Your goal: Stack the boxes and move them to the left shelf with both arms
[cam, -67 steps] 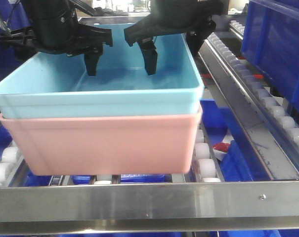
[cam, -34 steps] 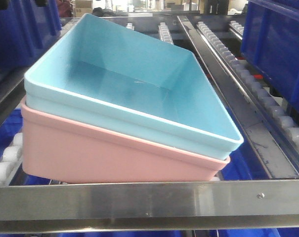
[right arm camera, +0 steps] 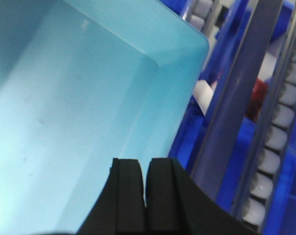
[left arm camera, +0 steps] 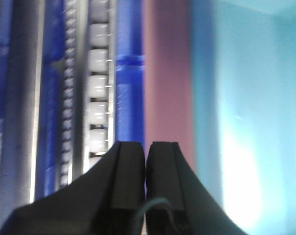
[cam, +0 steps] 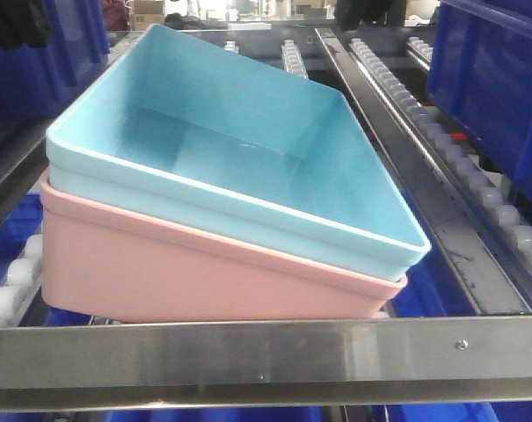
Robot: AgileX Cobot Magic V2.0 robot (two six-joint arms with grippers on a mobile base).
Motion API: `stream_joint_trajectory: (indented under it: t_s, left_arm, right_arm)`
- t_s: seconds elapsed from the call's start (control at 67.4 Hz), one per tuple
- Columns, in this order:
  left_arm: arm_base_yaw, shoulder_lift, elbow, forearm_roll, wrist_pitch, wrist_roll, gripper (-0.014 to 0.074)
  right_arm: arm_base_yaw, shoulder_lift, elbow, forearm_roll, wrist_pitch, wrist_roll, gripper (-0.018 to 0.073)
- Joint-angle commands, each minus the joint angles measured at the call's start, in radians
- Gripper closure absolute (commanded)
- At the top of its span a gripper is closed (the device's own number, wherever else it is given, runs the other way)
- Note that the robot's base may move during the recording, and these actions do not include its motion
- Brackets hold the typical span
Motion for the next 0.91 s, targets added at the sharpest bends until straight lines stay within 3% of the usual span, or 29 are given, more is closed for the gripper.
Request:
stream_joint_trajectory:
  t_s: [0.0,0.282,0.579,0.727,0.891]
  left_arm:
    - [-0.042,-0.090,0.018,0.021,-0.086,0.007,0.0598]
    - [-0.251,-0.315,0.163,0.110,-0.085,0.007,0.0598]
    - [-0.469,-0.638,0.353,0.143,-0.116,0.007,0.0599]
    - [-0.522,-0.742,0.455,0.149,-0.116,0.007,0.0599]
    - [-0.530,-0.770,0.509,0.149,-0.102,0.007,0.0599]
  right_arm:
    - [0.000,-0.098,0.035,-0.036,-0.138,-0.009,0.0505]
    - [0.000,-0.350,0.243,-0.036,-0.215,-0.009,0.0505]
    - [0.007,-0.711,0.528,-0.020,-0.234,-0.009,0.0505]
    - [0.007,-0.853,0.687,-0.005,-0.270,-0.009,0.0505]
    - [0.007,-0.945,0.822,-0.003,-0.366,-0.009,0.0505]
